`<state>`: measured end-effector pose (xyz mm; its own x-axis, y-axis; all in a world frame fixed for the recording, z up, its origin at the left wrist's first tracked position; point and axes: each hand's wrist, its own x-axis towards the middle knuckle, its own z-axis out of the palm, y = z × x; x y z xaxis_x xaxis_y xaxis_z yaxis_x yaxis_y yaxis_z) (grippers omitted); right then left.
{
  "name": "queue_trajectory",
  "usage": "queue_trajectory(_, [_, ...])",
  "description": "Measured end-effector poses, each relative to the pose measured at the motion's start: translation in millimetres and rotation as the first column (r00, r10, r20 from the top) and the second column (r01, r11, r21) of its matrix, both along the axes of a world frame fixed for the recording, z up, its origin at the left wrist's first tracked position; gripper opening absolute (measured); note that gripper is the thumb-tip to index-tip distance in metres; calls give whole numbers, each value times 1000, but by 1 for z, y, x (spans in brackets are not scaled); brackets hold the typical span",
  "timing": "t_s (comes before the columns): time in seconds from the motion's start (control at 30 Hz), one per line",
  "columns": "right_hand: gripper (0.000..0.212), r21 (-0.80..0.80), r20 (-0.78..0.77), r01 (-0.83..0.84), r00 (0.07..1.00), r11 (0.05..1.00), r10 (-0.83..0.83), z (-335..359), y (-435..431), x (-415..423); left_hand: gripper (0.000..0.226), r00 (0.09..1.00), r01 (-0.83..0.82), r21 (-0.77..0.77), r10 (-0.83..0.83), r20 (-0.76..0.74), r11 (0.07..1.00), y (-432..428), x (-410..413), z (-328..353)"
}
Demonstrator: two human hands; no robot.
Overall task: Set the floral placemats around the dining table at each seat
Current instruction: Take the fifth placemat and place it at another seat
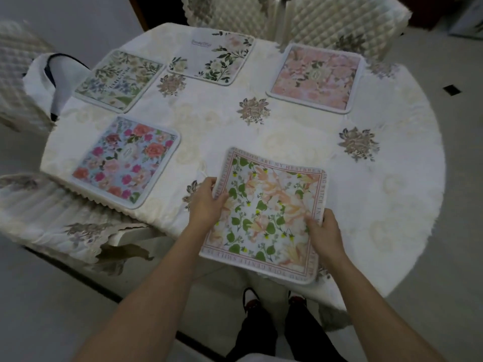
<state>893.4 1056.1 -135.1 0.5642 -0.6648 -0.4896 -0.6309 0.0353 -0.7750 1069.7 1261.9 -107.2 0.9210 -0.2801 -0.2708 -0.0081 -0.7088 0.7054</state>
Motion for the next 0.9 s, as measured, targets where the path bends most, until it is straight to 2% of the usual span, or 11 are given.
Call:
queue_trajectory(0.13, [14,-37,-61,-15,998,999,12,-6,4,4,36,997,72,89,-73,9,993,-14,17,-14])
queue_trajectory(0.27, [22,-35,-107,-7,994,999,3,-14,4,5,38,994,112,115,-110,-19,987,-18,28,-24])
queue_trajectory(0.6, [34,-57,-212,-5,977,998,-8,-21,4,10,40,989,139,99,-133,-65,985,-12,36,-40])
queue_trajectory(0.77, [39,-87,-304,-96,950,992,65,-19,-3,14,46,983,180,160,-182,-2,971,-9,34,-51])
queue_trajectory(0.9, [38,-117,-457,-233,876,965,156,-16,-6,11,52,975,209,213,-221,37,955,-11,34,-55])
